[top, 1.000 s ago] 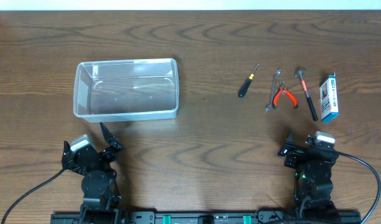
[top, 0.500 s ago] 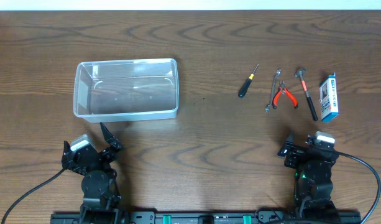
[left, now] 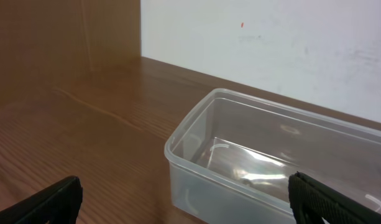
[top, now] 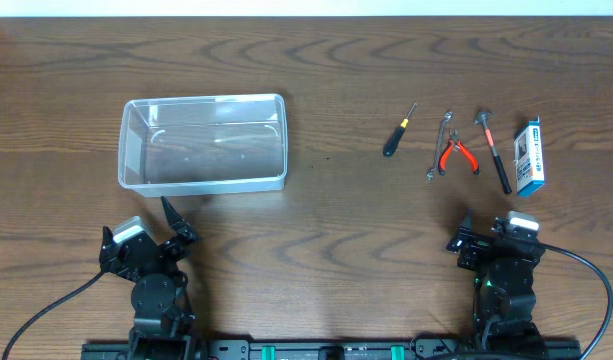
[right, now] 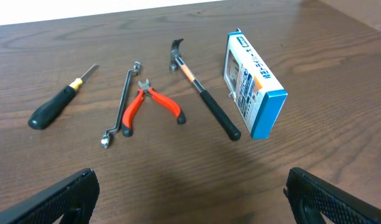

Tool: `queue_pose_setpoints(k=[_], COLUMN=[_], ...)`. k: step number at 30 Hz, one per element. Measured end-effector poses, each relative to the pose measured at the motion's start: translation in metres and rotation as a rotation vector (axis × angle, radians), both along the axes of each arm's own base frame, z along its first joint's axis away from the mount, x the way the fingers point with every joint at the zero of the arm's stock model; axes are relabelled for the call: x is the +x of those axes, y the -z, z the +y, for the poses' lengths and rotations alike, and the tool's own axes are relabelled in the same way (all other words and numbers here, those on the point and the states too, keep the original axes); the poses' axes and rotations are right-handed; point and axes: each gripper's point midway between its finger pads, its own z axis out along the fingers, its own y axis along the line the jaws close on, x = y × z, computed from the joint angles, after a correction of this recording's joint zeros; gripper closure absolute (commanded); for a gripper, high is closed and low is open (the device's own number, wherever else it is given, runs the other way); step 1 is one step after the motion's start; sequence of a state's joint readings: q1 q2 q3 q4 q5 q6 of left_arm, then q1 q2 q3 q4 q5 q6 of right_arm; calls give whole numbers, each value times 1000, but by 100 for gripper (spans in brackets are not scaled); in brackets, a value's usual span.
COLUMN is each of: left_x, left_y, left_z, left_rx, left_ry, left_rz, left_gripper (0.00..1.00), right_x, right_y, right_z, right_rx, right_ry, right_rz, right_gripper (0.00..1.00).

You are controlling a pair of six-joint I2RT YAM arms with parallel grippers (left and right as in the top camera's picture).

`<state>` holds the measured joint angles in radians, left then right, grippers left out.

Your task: Pack container

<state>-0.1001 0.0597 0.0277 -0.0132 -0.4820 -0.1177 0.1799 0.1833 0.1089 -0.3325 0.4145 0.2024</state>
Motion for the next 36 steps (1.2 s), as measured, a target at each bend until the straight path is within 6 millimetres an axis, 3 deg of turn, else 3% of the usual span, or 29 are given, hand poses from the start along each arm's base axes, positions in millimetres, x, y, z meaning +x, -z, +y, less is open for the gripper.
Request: queue_pose_setpoints(k=[5, 15, 28, 32, 36], left_x=[4, 14, 14, 13, 16], left_y=[1, 6, 5, -16, -70], left_z=[-9, -53, -68, -68, -68], left_rx=[-51, -110, -127, -126, -125], left_ry=[49, 311, 395, 395, 395], left_rz=[-19, -3, 13, 4, -4], left_gripper=[2, 2, 2, 2, 2], right_x=[0, 0, 0, 0, 0], right_y=[0, 0, 0, 0, 0], right_z=[0, 0, 0, 0, 0], right_rx=[0, 0, 0, 0, 0], right_ry=[0, 0, 0, 0, 0], right_rz=[0, 0, 0, 0, 1], right_gripper=[1, 1, 1, 1, 1])
